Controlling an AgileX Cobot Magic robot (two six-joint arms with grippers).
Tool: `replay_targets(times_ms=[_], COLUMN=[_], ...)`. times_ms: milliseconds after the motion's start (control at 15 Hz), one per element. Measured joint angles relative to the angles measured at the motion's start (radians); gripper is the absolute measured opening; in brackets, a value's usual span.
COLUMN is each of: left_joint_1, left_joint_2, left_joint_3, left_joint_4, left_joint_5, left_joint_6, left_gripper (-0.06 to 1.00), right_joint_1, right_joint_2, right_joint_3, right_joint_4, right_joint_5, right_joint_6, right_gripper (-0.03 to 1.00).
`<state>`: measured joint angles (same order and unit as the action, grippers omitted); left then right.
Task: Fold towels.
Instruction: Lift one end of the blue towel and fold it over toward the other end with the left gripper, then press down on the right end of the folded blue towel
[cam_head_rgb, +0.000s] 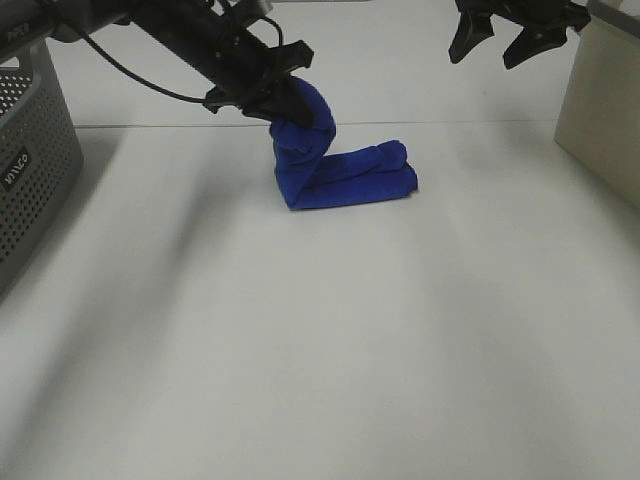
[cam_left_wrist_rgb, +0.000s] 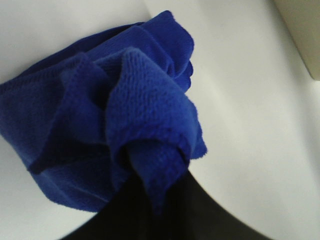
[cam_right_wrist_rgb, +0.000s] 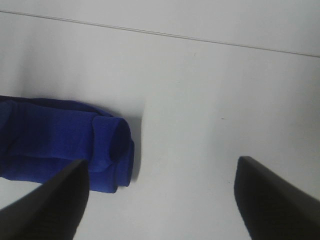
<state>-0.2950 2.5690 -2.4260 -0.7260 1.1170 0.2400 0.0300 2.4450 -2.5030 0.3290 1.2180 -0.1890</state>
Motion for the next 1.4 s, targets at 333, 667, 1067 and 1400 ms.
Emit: replay_targets(times_ms=[333, 667, 1067, 1400], left_joint_1=[-0.029, -0.091, -0.073, 0.086], left_joint_2=[0.036, 0.078, 0.055, -0.103], left_joint_3=[0.000, 0.000, 0.000, -0.009], left_joint_4=[-0.050, -0.217, -0.238, 0.075], left_joint_5=[-0.135, -0.314, -0.319, -0.144], left_joint_6=[-0.027, 0.002, 0.070, -0.054], left_gripper=[0.07, 0.53, 0.64, 0.64], right_joint_1=[0.000, 0.000, 0.000, 0.039], right_joint_2=[-0.012, -0.023, -0.044, -0.010], right_joint_3=[0.000, 0.000, 0.000, 0.000], right_joint_4=[0.044, 0.073, 0.107, 0.378], right_joint_5=[0.000, 0.000, 0.000, -0.001], right_joint_6=[0.000, 0.000, 0.000, -0.117], right_gripper=[0.75, 0.75, 0.75, 0.75])
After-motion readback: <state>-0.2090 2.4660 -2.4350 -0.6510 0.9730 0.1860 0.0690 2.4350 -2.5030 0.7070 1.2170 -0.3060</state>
